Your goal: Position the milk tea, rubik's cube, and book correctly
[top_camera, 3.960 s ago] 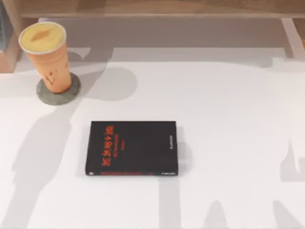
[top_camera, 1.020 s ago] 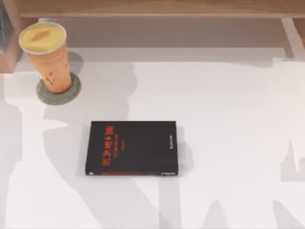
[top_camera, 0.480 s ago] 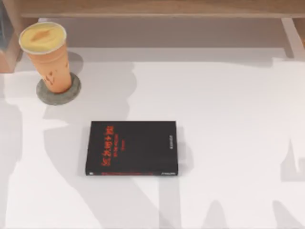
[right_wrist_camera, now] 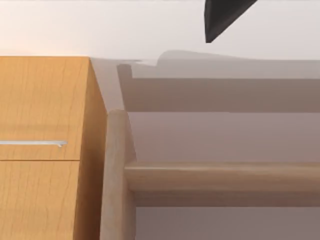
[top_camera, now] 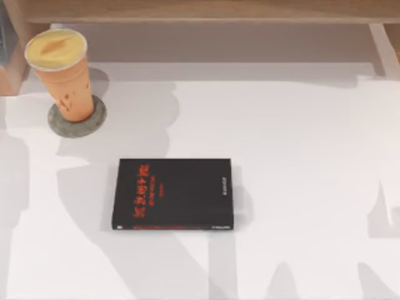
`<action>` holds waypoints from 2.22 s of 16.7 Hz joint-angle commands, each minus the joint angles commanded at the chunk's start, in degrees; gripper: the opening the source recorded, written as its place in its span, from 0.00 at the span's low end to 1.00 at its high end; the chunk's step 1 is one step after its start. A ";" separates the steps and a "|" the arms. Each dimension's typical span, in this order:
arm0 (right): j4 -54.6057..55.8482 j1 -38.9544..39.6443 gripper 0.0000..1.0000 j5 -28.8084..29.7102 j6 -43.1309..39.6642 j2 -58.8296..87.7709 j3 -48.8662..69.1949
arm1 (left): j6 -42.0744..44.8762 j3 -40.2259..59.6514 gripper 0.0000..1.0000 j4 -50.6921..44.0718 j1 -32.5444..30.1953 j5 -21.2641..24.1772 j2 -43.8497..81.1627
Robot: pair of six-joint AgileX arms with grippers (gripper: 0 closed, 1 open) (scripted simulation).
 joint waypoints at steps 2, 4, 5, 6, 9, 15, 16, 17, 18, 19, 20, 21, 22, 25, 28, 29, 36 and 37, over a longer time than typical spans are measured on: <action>0.00 0.00 1.00 0.00 0.00 0.00 0.00 | 0.00 0.00 0.00 0.00 0.00 0.00 0.00; 0.00 0.00 1.00 0.00 0.00 0.00 0.00 | 0.00 0.00 0.00 0.00 0.00 0.00 0.00; 0.00 0.00 1.00 0.00 0.00 0.00 0.00 | 0.00 0.00 0.00 0.00 0.00 0.00 0.00; 0.00 0.00 1.00 0.00 0.00 0.00 0.00 | 0.00 0.00 0.00 0.00 0.00 0.00 0.00; 0.00 0.00 1.00 0.00 0.00 0.00 0.00 | 0.08 0.00 0.00 -0.01 0.10 -0.02 -0.10; 0.00 0.00 1.00 0.00 0.00 0.00 0.00 | 0.10 -1.61 0.00 -1.09 0.51 0.35 -2.78; 0.00 0.00 1.00 0.00 0.00 0.00 0.00 | 0.10 -1.61 0.00 -1.09 0.51 0.35 -2.78; 0.00 0.00 1.00 0.00 0.00 0.00 0.00 | 0.10 -1.61 0.00 -1.09 0.51 0.35 -2.78; 0.00 0.00 1.00 0.00 0.00 0.00 0.00 | 0.19 -1.39 0.00 -1.03 0.57 0.31 -2.54; 0.00 0.00 1.00 0.00 0.00 0.00 0.00 | 0.19 -1.39 0.00 -1.03 0.57 0.31 -2.54; 0.00 0.00 1.00 0.00 0.00 0.00 0.00 | 0.63 -1.75 0.00 -0.97 0.49 -0.13 -3.10; 0.00 0.00 1.00 0.00 0.00 0.00 0.00 | 1.58 -2.38 0.00 -0.83 0.36 -1.10 -4.27; 0.00 0.00 1.00 0.00 0.00 0.00 0.00 | 3.00 -3.11 0.00 -0.56 0.15 -2.65 -6.04; 0.00 0.00 1.00 0.00 0.00 0.00 0.00 | 9.58 -5.35 0.00 1.16 -1.88 -10.06 -14.13; 0.00 0.00 1.00 0.00 0.00 0.00 0.00 | 18.34 -8.18 0.00 3.40 -7.53 -20.04 -23.85; 0.00 0.00 1.00 0.00 0.00 0.00 0.00 | 21.51 -9.34 0.00 4.07 -10.54 -23.55 -27.01; 0.00 0.00 1.00 0.00 0.00 0.00 0.00 | 43.69 -22.04 0.00 4.75 -41.07 -46.24 -39.43; 0.00 0.00 1.00 0.00 0.00 0.00 0.00 | 46.22 -24.91 0.00 3.88 -45.35 -48.97 -38.99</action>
